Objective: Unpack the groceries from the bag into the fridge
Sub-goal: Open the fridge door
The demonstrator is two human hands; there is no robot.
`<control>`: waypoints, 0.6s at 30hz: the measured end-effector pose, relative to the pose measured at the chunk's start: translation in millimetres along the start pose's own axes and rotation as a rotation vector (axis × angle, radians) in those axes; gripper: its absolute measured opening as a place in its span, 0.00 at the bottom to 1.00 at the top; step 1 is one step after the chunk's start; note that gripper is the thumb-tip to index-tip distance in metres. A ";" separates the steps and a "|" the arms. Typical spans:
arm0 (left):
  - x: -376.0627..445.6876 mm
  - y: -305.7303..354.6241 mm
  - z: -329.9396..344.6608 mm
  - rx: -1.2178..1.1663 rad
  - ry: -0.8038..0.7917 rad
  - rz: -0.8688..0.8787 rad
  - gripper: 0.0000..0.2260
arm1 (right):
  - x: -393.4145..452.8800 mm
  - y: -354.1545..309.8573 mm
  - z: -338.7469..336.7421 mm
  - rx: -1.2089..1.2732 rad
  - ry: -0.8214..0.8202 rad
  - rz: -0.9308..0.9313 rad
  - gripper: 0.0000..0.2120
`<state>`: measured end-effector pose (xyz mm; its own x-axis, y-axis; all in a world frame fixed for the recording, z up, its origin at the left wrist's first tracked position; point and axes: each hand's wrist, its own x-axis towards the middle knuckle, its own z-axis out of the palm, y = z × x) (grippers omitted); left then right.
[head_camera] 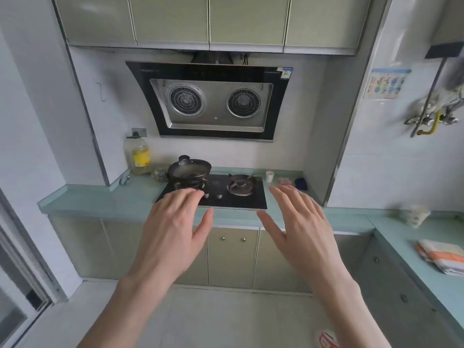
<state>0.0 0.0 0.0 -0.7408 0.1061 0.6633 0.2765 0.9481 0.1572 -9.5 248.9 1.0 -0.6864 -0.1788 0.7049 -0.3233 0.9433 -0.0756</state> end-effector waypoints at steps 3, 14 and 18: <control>16.4 -11.6 11.0 -0.014 0.002 -0.042 0.21 | 24.7 3.1 19.1 0.033 -0.031 -0.002 0.27; 82.9 -76.8 66.0 0.066 0.005 -0.083 0.20 | 107.6 -2.9 108.9 0.066 -0.023 -0.059 0.27; 109.2 -112.4 78.2 0.109 0.004 -0.120 0.21 | 148.2 -16.8 144.7 0.091 -0.029 -0.069 0.28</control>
<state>-159.9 -71.5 -2.4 -0.7621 -0.0113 0.6473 0.1179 0.9807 0.1559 -200.0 166.0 4.7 -0.6789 -0.2515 0.6898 -0.4273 0.8994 -0.0927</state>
